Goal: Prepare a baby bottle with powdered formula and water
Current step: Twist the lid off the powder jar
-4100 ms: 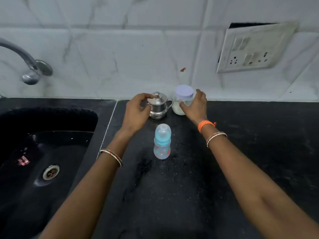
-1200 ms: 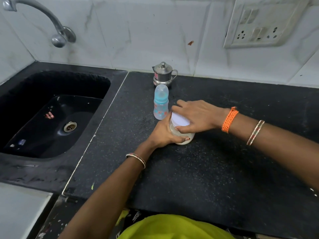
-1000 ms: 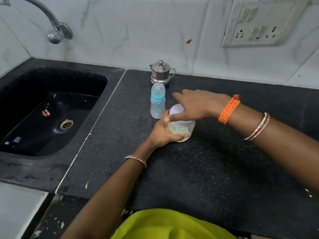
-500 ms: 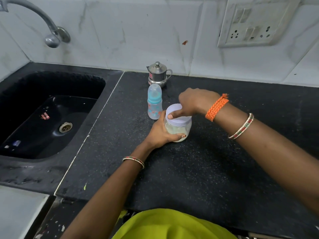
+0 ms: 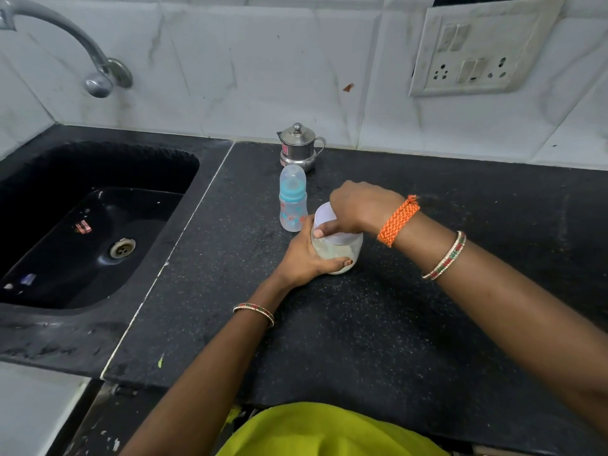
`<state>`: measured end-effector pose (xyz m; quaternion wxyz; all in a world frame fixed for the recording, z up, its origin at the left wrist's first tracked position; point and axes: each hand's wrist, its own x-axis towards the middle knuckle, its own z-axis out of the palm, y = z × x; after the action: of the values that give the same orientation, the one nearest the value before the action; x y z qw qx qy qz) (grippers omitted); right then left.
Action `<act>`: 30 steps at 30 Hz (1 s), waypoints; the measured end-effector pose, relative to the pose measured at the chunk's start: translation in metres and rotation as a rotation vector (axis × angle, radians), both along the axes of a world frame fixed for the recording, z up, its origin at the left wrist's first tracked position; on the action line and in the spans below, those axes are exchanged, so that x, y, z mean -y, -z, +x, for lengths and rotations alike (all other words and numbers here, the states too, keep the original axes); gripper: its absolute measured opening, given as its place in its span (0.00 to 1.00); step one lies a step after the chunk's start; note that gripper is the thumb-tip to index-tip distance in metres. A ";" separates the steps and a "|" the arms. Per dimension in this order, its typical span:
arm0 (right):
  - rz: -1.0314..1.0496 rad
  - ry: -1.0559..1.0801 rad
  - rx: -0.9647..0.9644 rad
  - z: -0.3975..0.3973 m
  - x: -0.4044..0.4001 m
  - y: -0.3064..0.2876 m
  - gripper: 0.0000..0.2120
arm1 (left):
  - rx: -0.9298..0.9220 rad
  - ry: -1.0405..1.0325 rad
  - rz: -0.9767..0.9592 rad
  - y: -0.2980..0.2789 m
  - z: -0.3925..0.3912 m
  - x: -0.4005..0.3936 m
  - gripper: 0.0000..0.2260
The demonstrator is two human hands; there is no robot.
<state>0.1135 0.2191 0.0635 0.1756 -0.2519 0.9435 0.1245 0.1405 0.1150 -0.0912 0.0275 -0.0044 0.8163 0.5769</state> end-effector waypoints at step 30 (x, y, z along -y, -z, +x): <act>-0.198 0.045 0.050 -0.039 -0.016 -0.006 0.34 | -0.079 0.009 0.016 0.007 -0.045 -0.010 0.42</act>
<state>0.0742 0.2352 0.0690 0.1761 -0.2499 0.9519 0.0206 0.0952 0.1248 -0.0978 -0.0024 0.0223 0.8122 0.5829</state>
